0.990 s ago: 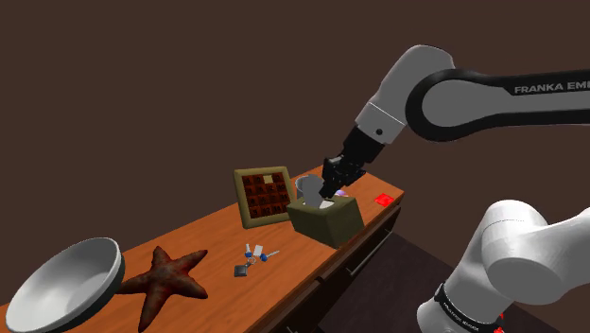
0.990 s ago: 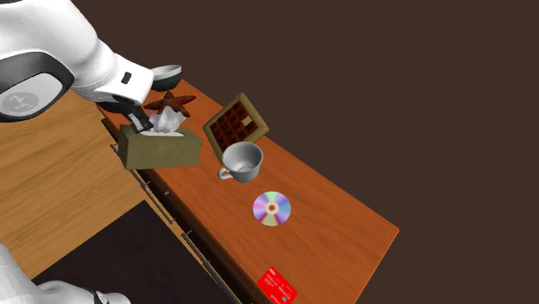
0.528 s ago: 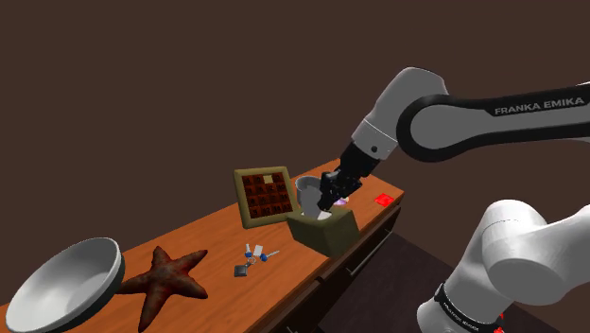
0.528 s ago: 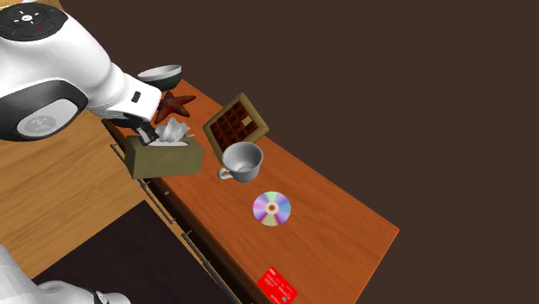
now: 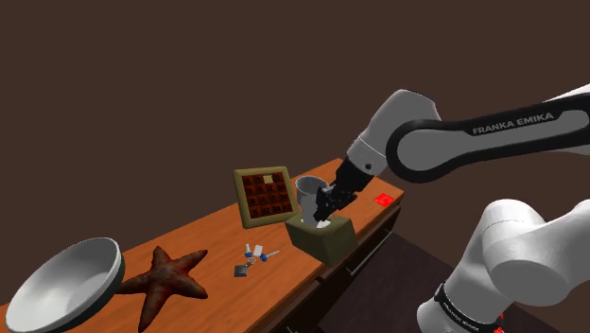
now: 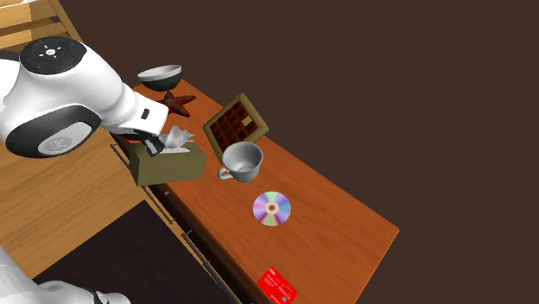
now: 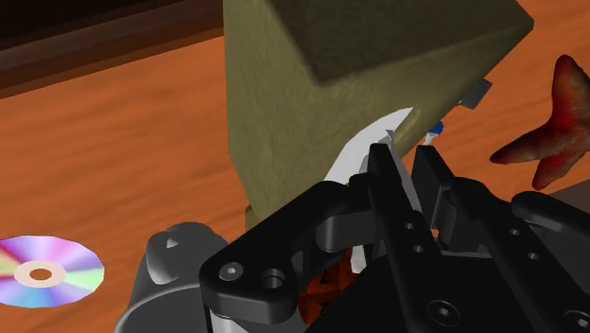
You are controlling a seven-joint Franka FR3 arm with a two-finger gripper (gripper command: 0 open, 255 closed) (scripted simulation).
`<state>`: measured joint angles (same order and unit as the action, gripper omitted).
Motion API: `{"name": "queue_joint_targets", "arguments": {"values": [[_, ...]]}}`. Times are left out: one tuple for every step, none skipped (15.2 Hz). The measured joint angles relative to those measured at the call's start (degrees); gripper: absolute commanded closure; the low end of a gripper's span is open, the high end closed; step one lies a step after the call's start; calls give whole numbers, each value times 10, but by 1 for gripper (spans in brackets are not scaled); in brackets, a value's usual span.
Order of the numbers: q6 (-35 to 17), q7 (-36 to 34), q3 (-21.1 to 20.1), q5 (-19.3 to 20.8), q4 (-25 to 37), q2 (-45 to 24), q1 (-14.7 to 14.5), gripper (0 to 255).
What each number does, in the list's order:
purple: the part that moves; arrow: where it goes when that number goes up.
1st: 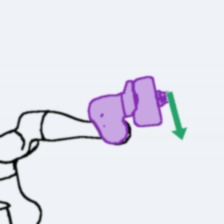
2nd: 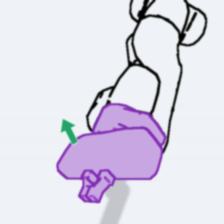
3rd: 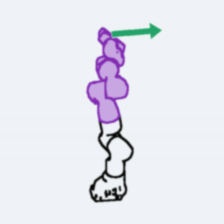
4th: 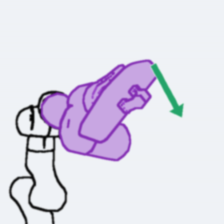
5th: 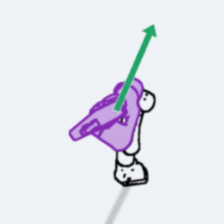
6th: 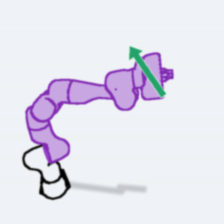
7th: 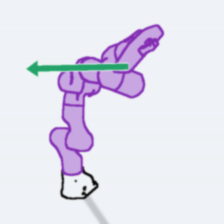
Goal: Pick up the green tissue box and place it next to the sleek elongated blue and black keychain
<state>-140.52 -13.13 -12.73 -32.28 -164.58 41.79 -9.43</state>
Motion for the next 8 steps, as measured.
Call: {"name": "queue_joint_targets", "arguments": {"values": [[-11,6,1,-5,-4,-5,-2,255],[-22,8,0,-10,-4,-11,-6,255],[-35,12,-1,-16,-9,-11,-10,255],[-47,17,0,-21,-11,-14,-14,255],[-50,18,0,-22,-10,-17,-14,255],[-56,20,0,-24,-7,-24,-15,255],[-60,21,2,-22,-11,-20,-13,255],[-62,23,3,-22,-9,-24,-13,255]]}}
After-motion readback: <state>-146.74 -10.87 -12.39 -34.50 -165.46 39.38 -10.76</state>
